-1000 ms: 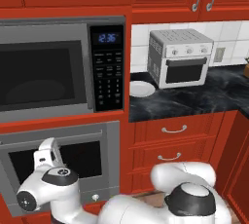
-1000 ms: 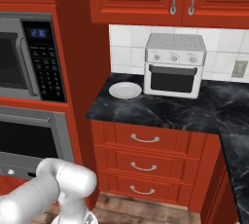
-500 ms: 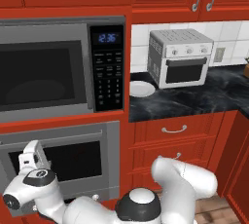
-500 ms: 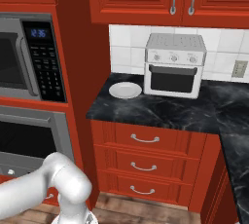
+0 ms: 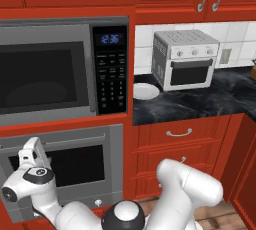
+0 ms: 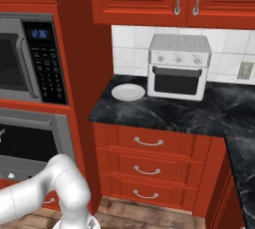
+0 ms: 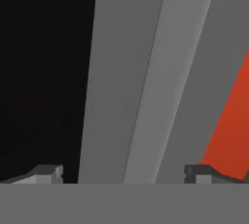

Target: Take the fish from the oven and place it on the plate on the counter.

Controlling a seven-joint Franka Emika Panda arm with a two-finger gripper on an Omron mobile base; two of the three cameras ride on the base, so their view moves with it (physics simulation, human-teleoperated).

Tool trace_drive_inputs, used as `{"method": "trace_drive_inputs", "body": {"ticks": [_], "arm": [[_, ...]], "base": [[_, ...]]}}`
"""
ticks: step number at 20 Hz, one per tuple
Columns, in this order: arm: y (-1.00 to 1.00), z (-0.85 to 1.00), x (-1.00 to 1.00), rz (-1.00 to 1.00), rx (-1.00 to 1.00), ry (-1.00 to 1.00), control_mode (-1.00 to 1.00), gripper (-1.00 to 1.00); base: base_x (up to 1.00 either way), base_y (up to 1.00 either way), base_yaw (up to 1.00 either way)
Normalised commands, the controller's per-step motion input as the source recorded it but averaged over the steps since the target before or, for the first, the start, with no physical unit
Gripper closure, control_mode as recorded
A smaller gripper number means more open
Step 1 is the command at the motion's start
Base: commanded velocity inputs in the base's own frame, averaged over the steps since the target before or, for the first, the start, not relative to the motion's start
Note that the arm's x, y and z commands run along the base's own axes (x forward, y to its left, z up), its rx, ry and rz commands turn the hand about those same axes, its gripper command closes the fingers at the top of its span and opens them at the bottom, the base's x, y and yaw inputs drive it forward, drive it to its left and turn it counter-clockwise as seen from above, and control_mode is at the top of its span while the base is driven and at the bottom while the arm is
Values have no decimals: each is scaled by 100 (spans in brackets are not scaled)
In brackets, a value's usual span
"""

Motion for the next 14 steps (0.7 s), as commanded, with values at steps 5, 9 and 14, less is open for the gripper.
{"method": "trace_drive_inputs", "body": {"ticks": [5, 9, 14], "arm": [[-22, -7, 33, 0, 0, 0, -100, -100], [-4, -31, 25, 0, 0, 0, -100, -100], [0, -25, 31, 0, 0, 0, -100, -100]], "base": [[0, 0, 0], [0, 0, 0], [0, 0, 0]]}}
